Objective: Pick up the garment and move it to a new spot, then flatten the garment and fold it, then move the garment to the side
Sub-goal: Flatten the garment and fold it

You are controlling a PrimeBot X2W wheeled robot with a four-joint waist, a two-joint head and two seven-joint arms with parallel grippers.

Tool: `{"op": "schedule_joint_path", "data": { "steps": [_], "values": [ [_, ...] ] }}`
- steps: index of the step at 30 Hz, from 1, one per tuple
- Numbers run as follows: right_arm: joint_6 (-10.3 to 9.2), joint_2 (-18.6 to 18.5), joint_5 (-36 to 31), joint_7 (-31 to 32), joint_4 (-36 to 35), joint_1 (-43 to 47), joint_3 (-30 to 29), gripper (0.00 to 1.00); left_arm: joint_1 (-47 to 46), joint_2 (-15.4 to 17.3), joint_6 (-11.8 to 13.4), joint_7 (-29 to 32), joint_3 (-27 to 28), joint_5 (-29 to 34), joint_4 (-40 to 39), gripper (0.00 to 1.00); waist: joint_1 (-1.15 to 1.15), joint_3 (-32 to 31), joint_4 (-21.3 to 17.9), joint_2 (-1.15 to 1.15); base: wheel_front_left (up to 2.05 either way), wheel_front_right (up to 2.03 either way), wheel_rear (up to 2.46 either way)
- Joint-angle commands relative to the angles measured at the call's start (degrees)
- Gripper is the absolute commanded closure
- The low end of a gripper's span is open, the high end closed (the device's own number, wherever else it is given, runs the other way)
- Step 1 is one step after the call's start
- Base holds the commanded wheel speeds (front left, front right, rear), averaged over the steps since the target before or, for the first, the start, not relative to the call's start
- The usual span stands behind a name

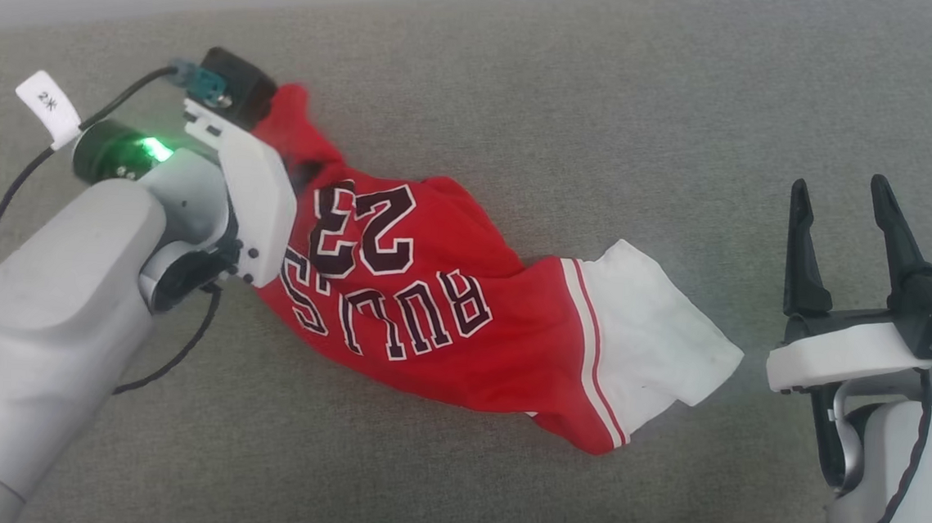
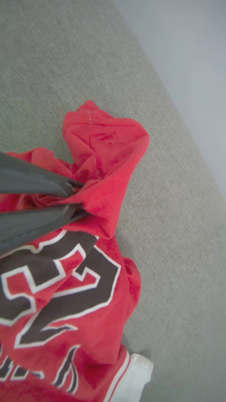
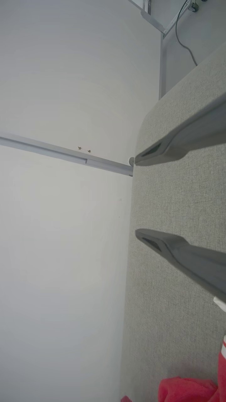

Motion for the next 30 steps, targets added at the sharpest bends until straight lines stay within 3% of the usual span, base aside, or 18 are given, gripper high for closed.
{"op": "schedule_joint_path", "data": {
  "steps": [1, 14, 30],
  "values": [
    [-0.10, 0.1, 0.5, -0.3, -0.2, -0.4, -0.2, 0.00, -1.2, 0.7, -0.1, -0.5, -0.7, -1.4, -0.3, 0.00, 0.00, 0.0, 0.3, 0.00, 0.00, 0.00, 0.00],
    [-0.10, 0.1, -0.3, -0.3, -0.8, 1.4, -2.0, 0.00, -0.6, 4.7, 0.1, 2.0, -4.8, -8.2, -5.4, 0.00, 0.00, -3.0, 3.2, 0.00, 0.00, 0.00, 0.00],
    [-0.10, 0.1, 0.4, -0.3, -1.6, 2.5, -0.5, 0.00, 7.3, 6.3, 9.2, 14.8, -7.7, -13.3, -17.2, 0.00, 0.00, -6.0, 3.8, 0.00, 0.00, 0.00, 0.00]
  ]
}}
